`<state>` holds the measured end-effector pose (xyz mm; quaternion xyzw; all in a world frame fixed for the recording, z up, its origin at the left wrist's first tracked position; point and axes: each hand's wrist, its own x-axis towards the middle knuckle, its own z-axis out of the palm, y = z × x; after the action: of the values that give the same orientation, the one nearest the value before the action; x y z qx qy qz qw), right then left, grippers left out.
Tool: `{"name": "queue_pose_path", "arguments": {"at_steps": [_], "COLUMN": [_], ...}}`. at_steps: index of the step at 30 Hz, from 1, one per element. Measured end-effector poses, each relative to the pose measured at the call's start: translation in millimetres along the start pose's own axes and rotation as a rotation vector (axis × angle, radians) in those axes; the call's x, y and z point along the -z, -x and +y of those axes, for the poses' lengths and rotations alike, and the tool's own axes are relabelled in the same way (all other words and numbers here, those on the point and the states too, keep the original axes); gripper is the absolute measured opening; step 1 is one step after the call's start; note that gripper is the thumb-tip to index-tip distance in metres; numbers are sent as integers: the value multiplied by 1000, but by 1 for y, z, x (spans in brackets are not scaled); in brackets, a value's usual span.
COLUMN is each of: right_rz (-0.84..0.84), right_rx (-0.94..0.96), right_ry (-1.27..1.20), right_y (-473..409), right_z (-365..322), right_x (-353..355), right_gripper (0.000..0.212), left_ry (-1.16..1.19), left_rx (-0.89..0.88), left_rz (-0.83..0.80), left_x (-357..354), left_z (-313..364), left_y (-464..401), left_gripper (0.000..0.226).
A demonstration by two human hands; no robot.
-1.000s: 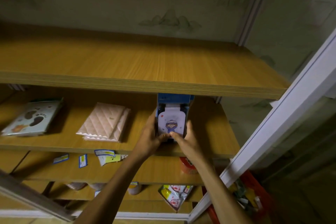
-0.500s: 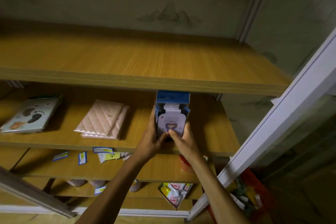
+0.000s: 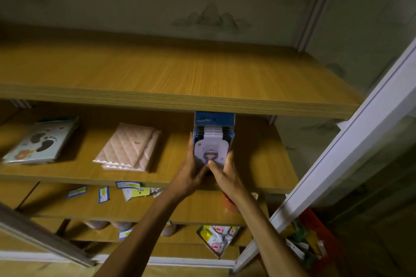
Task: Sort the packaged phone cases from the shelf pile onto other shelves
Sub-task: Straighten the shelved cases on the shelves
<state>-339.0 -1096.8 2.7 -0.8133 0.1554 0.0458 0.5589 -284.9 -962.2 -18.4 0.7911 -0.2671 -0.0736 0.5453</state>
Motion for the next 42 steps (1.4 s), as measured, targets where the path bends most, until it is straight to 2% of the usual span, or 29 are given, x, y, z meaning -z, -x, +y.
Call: {"name": "queue_pose_path", "arguments": {"at_steps": [5,12,15,19,22,27,31,37,42], "right_rz": [-30,41,53,72,82,91,120,104,98], "right_rx": [-17,-3,-38,-119,-133,-141,-127,-122,-97], "right_ry": [39,45,44,29,17,45,58,8,-39], "right_y": [-5,-2,-9,-19,-23,-24,-22,-20,-15], "right_z": [11,5,3,-1,-4,-4,-4,-7,-4], "right_x": [7,14,20,21,21,18,12,14,18], "right_gripper": [93,77,79,80,78,75,72,67,68], "left_ry": [-14,-14,-45,-116,-107,-83,-32,-51,-94], "left_rx": [-13,-48,25,199,230,255,258,245,197], "left_rz": [-29,13,53,13,18,52,76,70,94], "left_x": [4,4,6,4,4,-2,-5,-2,-4], "left_z": [-2,0,2,2,4,1,3,3,5], "left_y": [-4,-7,-13,-29,-34,-31,-30,-30,-29], "left_gripper": [91,77,67,43,35,34,42,49,46]}}
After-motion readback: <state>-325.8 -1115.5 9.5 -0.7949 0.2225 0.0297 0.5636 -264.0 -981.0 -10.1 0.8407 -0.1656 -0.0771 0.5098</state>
